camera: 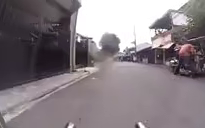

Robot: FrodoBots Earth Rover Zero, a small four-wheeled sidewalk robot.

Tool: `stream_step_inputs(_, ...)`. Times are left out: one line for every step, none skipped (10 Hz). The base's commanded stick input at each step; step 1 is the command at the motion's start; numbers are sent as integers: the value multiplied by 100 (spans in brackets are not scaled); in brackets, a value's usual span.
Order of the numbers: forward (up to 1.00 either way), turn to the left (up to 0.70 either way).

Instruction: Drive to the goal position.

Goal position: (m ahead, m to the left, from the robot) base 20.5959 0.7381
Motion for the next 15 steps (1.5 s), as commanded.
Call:
stream_step_inputs(70,0)
stream_step_inputs(70,0)
stream_step_inputs(70,0)
stream_step_inputs(70,0)
stream_step_inputs(70,0)
stream_step_inputs(70,-8)
stream_step_inputs(70,-12)
stream_step_inputs(70,-14)
stream_step_inputs(70,-14)
stream_step_inputs(70,-14)
stream_step_inputs(70,-14)
stream_step_inputs(70,-14)
stream_step_inputs(70,-14)
stream_step_inputs(70,-14)
stream_step_inputs(70,-4)
